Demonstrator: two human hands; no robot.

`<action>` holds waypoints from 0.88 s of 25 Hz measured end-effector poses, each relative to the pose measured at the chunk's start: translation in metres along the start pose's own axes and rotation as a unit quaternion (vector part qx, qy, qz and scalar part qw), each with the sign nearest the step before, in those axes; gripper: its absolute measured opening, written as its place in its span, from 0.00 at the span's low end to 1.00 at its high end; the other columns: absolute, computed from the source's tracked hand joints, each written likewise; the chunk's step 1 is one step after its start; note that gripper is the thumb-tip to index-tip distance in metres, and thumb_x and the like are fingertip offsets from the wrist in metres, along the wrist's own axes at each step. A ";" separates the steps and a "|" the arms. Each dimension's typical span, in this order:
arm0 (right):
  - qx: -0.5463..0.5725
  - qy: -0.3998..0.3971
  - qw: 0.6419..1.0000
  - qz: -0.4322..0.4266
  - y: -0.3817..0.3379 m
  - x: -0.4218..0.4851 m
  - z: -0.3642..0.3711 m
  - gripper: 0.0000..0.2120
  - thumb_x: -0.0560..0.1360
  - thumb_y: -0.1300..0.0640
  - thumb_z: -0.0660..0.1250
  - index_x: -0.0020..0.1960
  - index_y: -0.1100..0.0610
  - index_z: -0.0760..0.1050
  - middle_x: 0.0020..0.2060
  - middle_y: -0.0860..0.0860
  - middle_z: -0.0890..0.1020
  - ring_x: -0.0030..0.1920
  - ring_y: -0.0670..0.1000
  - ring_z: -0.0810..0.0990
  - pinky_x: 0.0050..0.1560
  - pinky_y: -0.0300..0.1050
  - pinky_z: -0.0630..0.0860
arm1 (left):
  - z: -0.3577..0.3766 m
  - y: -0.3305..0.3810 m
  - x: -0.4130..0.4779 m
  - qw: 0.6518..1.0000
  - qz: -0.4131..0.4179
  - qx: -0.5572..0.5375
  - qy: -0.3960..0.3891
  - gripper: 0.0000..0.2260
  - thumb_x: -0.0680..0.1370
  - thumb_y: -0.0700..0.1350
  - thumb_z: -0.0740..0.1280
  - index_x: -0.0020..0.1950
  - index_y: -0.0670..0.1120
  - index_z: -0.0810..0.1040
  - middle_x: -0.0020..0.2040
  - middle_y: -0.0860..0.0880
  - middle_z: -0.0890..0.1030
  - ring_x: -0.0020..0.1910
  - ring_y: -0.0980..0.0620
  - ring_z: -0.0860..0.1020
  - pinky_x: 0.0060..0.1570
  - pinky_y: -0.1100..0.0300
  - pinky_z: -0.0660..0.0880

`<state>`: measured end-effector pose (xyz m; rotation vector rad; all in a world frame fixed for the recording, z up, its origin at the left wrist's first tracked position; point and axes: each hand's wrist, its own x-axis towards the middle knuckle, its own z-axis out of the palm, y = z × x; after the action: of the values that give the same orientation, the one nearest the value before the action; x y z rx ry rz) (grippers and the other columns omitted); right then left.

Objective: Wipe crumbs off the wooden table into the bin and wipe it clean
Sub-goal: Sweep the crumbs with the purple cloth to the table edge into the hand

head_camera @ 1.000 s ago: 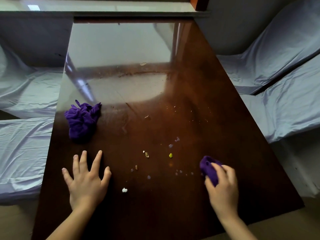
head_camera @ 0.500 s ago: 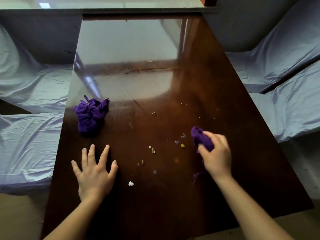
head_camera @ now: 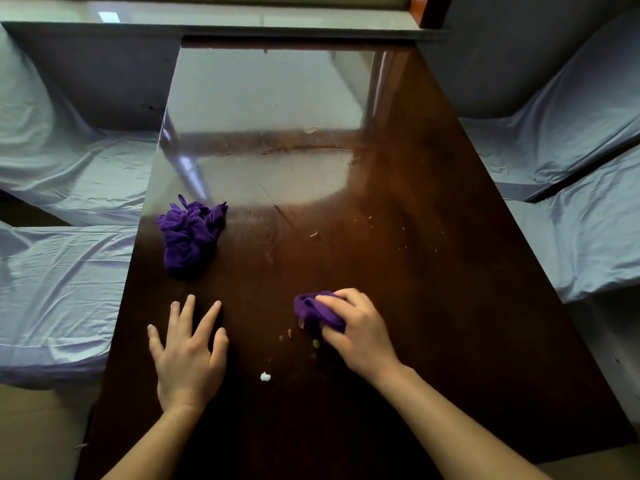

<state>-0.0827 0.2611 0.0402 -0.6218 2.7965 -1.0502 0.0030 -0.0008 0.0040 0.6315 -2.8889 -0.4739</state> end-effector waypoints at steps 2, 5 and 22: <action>0.021 0.071 0.996 0.044 0.011 0.019 -0.011 0.21 0.70 0.54 0.71 0.63 0.51 0.78 0.54 0.51 0.78 0.53 0.54 0.77 0.54 0.46 0.75 | 0.001 -0.001 0.000 1.000 0.000 0.000 0.007 0.26 0.74 0.57 0.52 0.69 0.53 0.74 0.74 0.41 0.67 0.76 0.43 0.59 0.72 0.35 0.48; -0.014 0.105 0.988 0.112 0.029 0.054 -0.022 0.19 0.73 0.54 0.71 0.63 0.52 0.77 0.55 0.53 0.78 0.54 0.56 0.77 0.54 0.51 0.77 | 0.003 -0.001 0.001 1.000 0.003 0.007 0.013 0.25 0.75 0.57 0.53 0.68 0.53 0.74 0.74 0.41 0.68 0.76 0.43 0.59 0.72 0.35 0.48; -0.056 0.092 0.982 0.158 0.033 0.005 -0.040 0.18 0.72 0.56 0.73 0.61 0.52 0.79 0.55 0.51 0.81 0.53 0.55 0.77 0.50 0.46 0.71 | 0.005 -0.005 0.001 1.000 0.000 -0.001 0.011 0.23 0.76 0.56 0.54 0.68 0.54 0.74 0.74 0.42 0.68 0.76 0.43 0.59 0.73 0.37 0.47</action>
<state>-0.1070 0.3061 0.0491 -0.0814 2.9920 -0.9339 0.0031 -0.0036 -0.0027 0.6327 -2.8664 -0.4667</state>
